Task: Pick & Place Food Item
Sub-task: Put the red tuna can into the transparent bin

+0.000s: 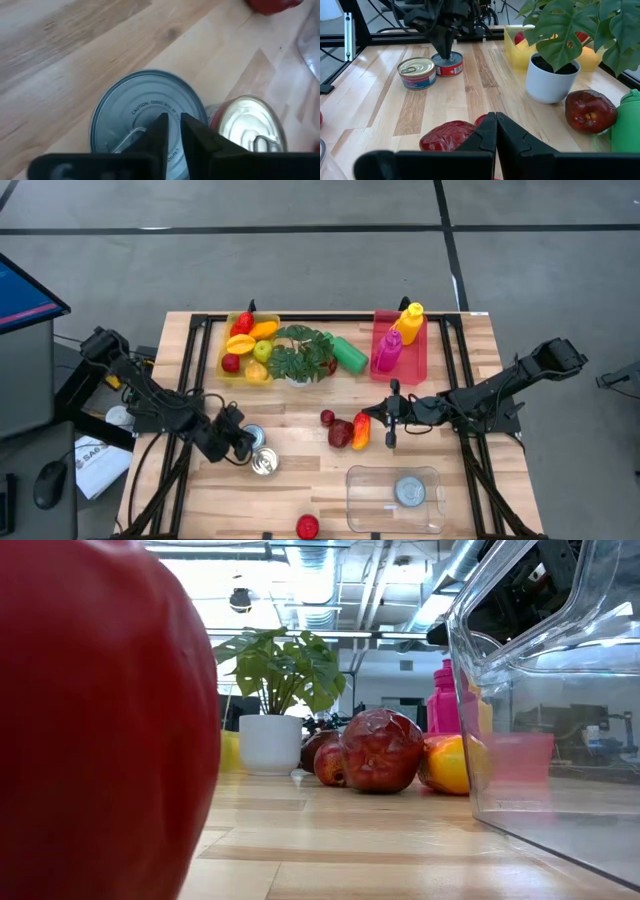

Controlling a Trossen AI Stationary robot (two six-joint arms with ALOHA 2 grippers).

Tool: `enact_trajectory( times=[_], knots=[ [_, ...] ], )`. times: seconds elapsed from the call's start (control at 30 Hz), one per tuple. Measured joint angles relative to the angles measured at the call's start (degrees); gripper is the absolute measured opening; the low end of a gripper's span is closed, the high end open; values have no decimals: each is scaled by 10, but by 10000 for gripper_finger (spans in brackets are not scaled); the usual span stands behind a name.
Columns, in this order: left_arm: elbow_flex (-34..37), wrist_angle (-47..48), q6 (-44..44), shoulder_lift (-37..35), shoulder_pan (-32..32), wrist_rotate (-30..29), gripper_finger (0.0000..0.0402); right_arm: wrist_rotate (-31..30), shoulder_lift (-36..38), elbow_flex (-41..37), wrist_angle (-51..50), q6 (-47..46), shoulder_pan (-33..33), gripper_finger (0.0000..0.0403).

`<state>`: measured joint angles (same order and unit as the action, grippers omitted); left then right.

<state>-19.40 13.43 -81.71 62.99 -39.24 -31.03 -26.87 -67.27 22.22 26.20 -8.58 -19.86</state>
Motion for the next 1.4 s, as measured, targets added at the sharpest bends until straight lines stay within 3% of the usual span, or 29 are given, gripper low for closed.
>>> enact_trajectory(
  times=[0.2, 0.5, 0.83, 1.13, 1.4],
  knots=[
    [0, -8, -4, 13, 1, 0, 3, 0, 0, 0, 0, 0, 0, 0],
    [-3, -32, -17, 49, 40, 45, 1, 0, 0, 0, 0, 0, 0, 0],
    [-1, -87, 34, 60, 84, 69, 0, -1, 0, 0, 0, 0, 0, 0],
    [0, -98, 39, 64, 107, 50, 0, -1, 0, 0, 1, 0, 1, 0],
    [0, -203, 94, 132, 137, 39, 0, -2, 0, 0, 2, 0, 1, 0]
  ],
)
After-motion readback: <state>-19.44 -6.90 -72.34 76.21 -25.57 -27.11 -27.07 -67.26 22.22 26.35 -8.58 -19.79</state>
